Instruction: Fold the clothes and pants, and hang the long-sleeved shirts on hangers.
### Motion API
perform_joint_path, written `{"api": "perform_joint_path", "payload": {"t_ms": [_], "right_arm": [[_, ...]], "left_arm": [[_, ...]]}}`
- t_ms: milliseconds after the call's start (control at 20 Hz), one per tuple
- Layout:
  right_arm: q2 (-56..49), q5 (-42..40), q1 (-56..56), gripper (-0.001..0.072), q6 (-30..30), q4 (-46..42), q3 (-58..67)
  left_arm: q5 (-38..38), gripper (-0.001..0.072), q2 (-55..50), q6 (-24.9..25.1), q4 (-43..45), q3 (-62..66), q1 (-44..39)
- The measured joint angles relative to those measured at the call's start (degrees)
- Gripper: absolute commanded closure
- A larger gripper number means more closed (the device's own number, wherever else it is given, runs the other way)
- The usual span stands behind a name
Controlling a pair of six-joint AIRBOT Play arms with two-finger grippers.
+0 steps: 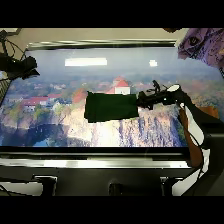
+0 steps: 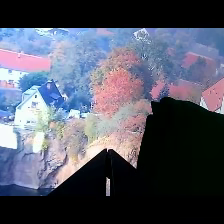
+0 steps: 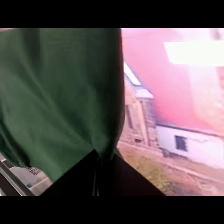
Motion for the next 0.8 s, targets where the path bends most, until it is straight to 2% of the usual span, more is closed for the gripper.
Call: {"api": "perform_joint_path", "payload": {"t_ms": [400,800], "right_arm": [[1.49,2.64,-9.29,0.0689,9.66,-2.84,16.44],[5.22,2.93,-21.27,0.0689,22.36,-13.92,25.11]], "left_arm": [[-0.02,0.0687,0.00,0.00,-0.02,0.00,0.02],[-0.04,0.0687,0.00,-0.02,-0.02,0.00,0.00]]}}
